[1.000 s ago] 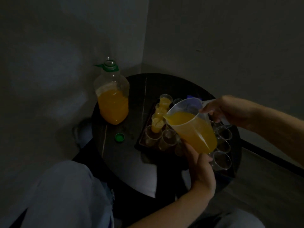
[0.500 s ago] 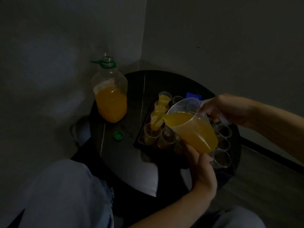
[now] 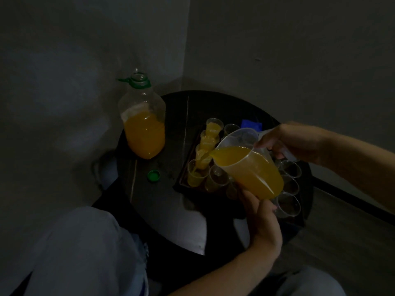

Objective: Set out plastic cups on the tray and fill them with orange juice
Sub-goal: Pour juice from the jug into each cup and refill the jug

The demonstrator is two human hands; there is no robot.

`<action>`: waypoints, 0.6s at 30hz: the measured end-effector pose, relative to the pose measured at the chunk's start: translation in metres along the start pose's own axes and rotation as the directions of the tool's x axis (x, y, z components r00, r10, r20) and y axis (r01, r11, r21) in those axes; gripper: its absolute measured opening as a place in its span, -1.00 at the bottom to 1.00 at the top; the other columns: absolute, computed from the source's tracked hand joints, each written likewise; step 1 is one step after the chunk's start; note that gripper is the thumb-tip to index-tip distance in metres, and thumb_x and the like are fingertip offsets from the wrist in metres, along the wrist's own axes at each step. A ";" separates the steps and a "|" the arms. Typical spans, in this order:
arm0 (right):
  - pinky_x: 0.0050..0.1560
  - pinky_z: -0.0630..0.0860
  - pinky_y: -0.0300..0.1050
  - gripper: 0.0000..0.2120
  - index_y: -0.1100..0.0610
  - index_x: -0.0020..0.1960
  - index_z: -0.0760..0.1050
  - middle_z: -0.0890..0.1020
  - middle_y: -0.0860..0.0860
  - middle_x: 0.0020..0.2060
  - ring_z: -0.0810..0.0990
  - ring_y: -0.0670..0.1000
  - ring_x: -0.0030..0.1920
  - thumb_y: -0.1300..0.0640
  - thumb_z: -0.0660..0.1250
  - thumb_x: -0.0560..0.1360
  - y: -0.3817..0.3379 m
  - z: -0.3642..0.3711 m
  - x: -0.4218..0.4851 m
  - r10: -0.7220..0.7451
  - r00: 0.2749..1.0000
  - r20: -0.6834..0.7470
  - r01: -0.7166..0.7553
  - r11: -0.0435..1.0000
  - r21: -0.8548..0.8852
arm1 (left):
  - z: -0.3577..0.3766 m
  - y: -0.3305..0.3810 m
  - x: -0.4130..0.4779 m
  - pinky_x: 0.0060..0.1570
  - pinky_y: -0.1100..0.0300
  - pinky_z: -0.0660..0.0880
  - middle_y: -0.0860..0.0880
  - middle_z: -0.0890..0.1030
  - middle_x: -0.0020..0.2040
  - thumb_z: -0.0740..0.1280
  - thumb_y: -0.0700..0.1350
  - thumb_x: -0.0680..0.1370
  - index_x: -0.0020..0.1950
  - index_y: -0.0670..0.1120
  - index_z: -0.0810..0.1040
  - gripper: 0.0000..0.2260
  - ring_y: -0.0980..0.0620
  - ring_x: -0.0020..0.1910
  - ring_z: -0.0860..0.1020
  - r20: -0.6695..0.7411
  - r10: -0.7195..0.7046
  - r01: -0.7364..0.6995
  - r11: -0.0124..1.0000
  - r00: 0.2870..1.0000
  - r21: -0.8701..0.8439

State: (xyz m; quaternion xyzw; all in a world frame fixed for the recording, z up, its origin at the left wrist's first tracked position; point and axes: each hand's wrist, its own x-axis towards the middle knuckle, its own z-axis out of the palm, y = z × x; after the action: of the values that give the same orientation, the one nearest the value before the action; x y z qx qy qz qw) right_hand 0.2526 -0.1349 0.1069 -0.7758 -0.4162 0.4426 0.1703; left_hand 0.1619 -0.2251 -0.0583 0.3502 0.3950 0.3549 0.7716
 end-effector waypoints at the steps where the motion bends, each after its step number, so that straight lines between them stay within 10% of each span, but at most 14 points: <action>1: -0.23 0.30 -0.12 -0.83 0.25 0.00 0.59 0.46 0.12 -0.29 0.37 0.01 -0.31 0.14 0.38 0.49 0.000 0.000 0.000 0.011 1.000 -0.002 -0.011 1.000 0.003 | 0.000 -0.001 0.001 0.53 -0.16 0.17 0.12 0.09 0.62 0.23 -0.03 0.35 0.52 0.42 -0.05 -0.17 -0.05 0.57 0.16 -0.012 0.014 -0.014 1.000 1.000 0.002; 6: -0.14 0.29 0.00 -0.43 0.34 0.10 0.56 0.46 0.12 -0.15 0.34 0.12 -0.13 -0.05 0.47 0.27 0.002 -0.003 0.001 0.021 0.999 0.046 -0.021 1.000 0.000 | 0.001 -0.004 0.003 0.53 -0.15 0.18 0.12 0.14 0.61 0.24 -0.02 0.34 0.57 0.33 0.01 -0.16 -0.04 0.55 0.21 -0.018 0.001 -0.002 1.000 1.000 -0.011; 15: -0.16 0.34 -0.08 -0.68 0.34 0.09 0.59 0.47 0.13 -0.21 0.41 0.10 -0.20 0.11 0.41 0.47 0.007 -0.005 0.007 0.010 1.000 0.003 -0.010 1.000 0.002 | 0.003 -0.010 0.004 0.53 -0.15 0.18 0.19 0.13 0.60 0.24 0.01 0.38 0.42 0.57 0.02 -0.25 0.00 0.56 0.20 -0.022 0.039 -0.040 0.999 0.999 -0.007; 18: -0.17 0.35 -0.11 -0.76 0.28 -0.03 0.62 0.49 0.18 -0.33 0.47 -0.01 -0.31 0.09 0.43 0.45 0.007 -0.005 0.008 0.029 1.000 -0.004 -0.029 1.000 0.012 | 0.002 -0.005 0.000 0.54 -0.13 0.18 0.10 0.15 0.60 0.23 -0.12 0.47 0.60 0.30 -0.01 -0.23 -0.02 0.55 0.22 -0.019 0.029 -0.029 1.000 0.999 -0.002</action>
State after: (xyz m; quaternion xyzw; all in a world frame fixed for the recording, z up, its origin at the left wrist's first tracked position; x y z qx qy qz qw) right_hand 0.2624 -0.1322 0.1015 -0.7818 -0.4019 0.4457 0.1691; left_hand 0.1648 -0.2283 -0.0618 0.3515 0.3967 0.3701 0.7630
